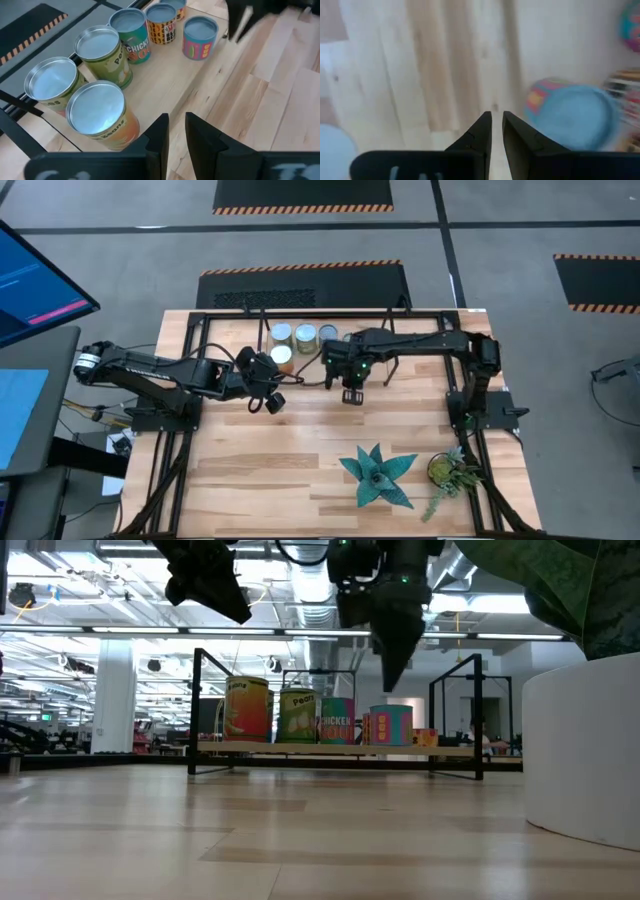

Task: Pick and place cans onto a shelf
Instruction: Adjust the canned corn on the shelf

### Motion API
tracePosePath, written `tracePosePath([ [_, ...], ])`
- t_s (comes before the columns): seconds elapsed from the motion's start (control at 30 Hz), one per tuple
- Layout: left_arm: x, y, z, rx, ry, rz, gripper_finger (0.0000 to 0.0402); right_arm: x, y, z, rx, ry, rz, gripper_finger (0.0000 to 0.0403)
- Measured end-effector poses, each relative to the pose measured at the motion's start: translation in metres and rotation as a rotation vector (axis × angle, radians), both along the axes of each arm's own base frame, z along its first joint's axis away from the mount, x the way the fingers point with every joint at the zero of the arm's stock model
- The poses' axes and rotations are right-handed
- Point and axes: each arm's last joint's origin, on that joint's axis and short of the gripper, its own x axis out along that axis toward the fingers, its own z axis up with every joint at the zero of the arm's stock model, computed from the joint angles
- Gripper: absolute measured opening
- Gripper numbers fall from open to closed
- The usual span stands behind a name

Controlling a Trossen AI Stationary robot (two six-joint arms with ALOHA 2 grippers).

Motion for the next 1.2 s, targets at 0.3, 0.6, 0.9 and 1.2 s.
tracePosePath([
  [0.3,0.000,0.000,0.000,0.002,0.001,-0.002,0.0052,-0.003,0.022,-0.033,0.027,0.054,0.078,0.0070],
  [0.6,0.000,0.000,0.000,0.003,0.001,-0.002,0.0052,-0.002,0.006,-0.033,-0.008,0.030,0.030,0.0070],
  [0.9,0.000,0.000,0.000,0.003,0.002,-0.002,0.0052,-0.007,-0.011,-0.033,-0.003,0.056,0.002,0.0070],
  [1.2,0.000,0.000,0.000,0.003,0.002,-0.002,0.0052,-0.009,-0.023,-0.033,-0.003,0.055,-0.023,0.0070],
])
